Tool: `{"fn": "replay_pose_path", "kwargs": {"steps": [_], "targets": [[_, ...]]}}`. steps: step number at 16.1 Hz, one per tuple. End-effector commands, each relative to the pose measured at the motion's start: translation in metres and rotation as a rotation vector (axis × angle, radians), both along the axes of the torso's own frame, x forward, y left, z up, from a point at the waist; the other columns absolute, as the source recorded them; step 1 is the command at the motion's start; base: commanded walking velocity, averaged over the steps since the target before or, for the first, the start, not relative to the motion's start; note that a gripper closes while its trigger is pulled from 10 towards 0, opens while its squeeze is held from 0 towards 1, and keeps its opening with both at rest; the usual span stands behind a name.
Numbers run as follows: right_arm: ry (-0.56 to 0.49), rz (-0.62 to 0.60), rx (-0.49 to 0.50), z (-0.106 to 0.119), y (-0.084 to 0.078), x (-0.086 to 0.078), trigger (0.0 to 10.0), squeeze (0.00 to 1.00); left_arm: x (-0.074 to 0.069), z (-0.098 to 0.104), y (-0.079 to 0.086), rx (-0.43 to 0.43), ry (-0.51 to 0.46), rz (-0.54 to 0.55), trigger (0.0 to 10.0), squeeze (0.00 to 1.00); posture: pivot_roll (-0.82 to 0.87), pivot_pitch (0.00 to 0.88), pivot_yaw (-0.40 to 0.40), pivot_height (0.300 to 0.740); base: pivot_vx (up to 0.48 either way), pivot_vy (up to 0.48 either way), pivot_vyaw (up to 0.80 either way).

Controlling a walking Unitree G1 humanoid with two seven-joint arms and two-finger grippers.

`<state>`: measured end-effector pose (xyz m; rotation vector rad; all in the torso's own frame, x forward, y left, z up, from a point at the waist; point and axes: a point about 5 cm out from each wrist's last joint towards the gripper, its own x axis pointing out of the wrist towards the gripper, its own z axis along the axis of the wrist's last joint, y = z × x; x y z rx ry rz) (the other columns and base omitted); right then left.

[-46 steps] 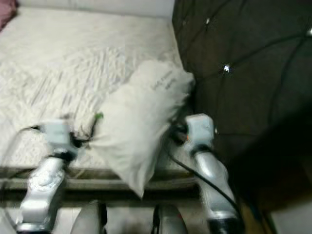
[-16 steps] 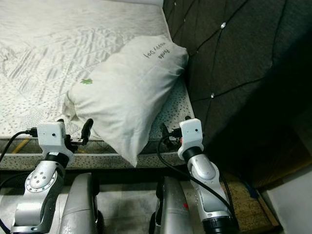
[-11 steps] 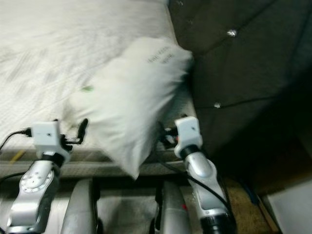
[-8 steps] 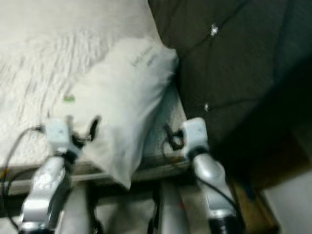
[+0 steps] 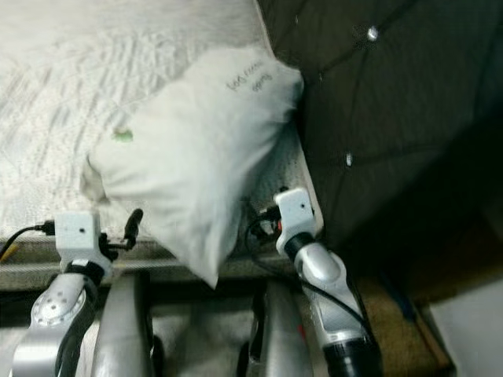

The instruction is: Clean up the room

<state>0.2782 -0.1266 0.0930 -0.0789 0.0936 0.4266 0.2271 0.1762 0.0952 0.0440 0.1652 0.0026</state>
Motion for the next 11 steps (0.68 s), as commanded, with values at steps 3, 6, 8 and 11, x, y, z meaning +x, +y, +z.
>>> {"fn": "replay_pose_path", "kwargs": {"steps": [3, 6, 8, 11], "targets": [[0.065, 0.033, -0.030, -0.006, -0.001, 0.004, 10.0, 0.00, -0.002, 0.003, 0.004, 0.023, 0.005, 0.015, 10.0, 0.00, 0.10, 0.154, -0.130, 0.535, 0.000, 0.000, 0.00], [0.225, 0.207, -0.108, -0.025, 0.004, 0.001, 10.0, 0.00, -0.006, 0.002, 0.008, 0.038, 0.042, 0.007, 10.0, 0.00, 0.11, 0.152, -0.122, 0.535, 0.000, 0.000, 0.00], [0.290, 0.383, -0.145, -0.031, 0.011, -0.001, 10.0, 0.00, -0.019, -0.004, 0.012, 0.036, 0.077, -0.019, 10.0, 0.00, 0.13, 0.146, -0.119, 0.535, 0.000, 0.000, 0.00], [0.288, 0.442, -0.115, -0.024, 0.031, 0.015, 10.0, 0.00, -0.030, -0.008, 0.015, 0.046, 0.103, -0.019, 10.0, 0.00, 0.16, 0.131, -0.128, 0.535, 0.000, 0.000, 0.00]]}}
